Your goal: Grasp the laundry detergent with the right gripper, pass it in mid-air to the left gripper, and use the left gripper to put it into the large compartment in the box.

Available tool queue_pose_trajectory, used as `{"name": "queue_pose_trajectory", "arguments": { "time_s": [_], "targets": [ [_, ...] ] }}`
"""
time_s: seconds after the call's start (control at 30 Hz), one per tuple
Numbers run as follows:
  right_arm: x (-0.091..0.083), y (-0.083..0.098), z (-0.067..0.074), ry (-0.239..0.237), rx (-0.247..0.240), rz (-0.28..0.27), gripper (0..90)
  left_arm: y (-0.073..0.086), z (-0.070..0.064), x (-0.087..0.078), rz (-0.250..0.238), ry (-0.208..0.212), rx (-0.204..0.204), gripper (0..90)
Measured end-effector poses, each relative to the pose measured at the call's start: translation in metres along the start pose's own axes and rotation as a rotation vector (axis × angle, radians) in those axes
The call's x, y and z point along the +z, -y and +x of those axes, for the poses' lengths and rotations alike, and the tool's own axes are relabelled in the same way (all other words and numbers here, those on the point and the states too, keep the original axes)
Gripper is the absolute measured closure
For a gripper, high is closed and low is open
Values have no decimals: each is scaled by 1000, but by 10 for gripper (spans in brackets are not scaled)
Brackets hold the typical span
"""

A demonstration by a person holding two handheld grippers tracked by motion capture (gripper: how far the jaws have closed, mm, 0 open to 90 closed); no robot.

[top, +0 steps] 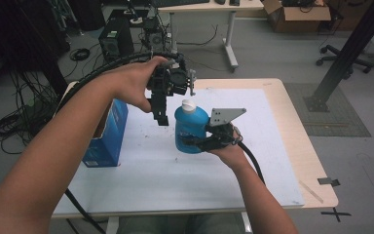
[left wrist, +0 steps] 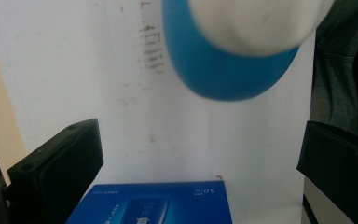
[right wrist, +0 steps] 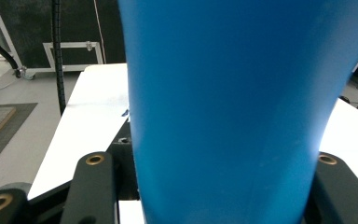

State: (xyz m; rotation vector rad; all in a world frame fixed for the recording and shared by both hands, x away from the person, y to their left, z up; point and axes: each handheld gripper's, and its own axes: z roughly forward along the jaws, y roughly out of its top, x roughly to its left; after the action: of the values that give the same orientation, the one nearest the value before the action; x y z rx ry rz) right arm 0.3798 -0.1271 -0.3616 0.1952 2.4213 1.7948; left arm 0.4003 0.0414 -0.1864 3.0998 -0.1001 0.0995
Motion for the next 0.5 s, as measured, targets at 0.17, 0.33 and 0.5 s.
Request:
{"name": "queue_pose_trajectory", "arguments": {
  "time_s": [0.17, 0.33, 0.5],
  "targets": [
    [6, -1, 0, -10, -4, 2, 449, -3, -3, 0, 0, 0, 14, 2],
    [12, -2, 0, -11, -11, 8, 449, -6, -7, 2, 1, -2, 20, 2],
    [17, -3, 1, -19, -15, 10, 449, -7, -8, 2, 3, -4, 20, 2]
  ]
}}
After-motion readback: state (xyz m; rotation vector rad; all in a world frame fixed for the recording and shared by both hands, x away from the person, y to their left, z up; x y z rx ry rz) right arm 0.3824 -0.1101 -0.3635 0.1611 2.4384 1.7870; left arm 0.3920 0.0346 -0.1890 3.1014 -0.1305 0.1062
